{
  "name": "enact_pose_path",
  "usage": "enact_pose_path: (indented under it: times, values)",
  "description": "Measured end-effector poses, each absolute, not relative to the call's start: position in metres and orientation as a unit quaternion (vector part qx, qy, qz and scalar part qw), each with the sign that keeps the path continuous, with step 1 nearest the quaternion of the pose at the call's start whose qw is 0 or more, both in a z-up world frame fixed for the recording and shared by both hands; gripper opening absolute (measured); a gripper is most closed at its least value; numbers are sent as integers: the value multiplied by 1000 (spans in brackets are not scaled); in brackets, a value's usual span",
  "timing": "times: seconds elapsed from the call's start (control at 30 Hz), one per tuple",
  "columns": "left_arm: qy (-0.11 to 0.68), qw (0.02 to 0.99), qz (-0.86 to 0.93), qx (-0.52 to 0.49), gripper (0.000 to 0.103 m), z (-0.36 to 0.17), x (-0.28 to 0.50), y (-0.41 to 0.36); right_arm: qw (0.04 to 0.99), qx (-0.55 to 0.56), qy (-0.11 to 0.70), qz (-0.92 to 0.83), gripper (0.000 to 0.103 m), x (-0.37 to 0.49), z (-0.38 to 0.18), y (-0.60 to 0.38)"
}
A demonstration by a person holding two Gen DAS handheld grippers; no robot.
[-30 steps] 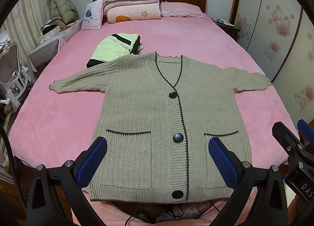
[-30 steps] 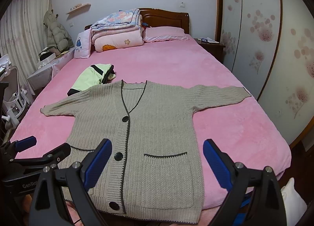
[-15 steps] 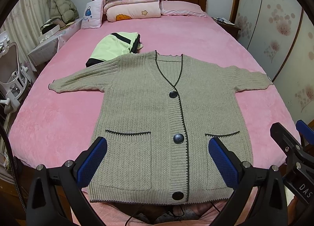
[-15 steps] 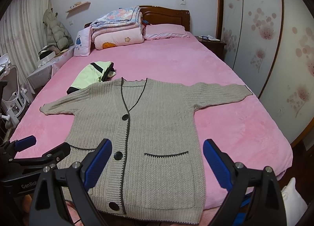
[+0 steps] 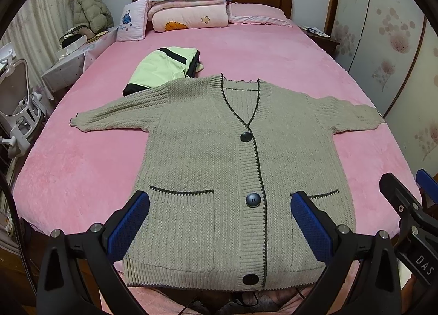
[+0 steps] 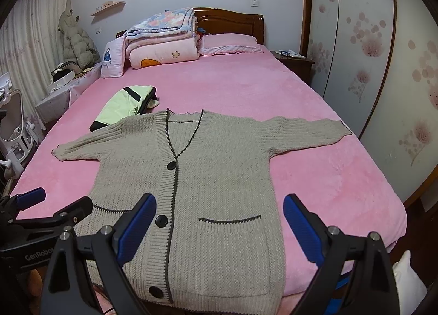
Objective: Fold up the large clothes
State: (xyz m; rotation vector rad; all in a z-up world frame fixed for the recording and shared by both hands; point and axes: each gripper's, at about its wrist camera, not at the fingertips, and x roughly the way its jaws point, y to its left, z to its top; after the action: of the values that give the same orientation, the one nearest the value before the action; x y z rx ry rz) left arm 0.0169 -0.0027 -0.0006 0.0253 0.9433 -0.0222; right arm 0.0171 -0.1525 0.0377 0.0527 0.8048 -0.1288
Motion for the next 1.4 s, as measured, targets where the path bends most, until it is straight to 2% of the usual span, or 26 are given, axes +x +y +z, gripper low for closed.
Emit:
enact_pose_path:
  times: [1.4]
  values:
    - [438,899,-20,6,103,8,18,-9,930,28,360,-62,95,14,55,-156]
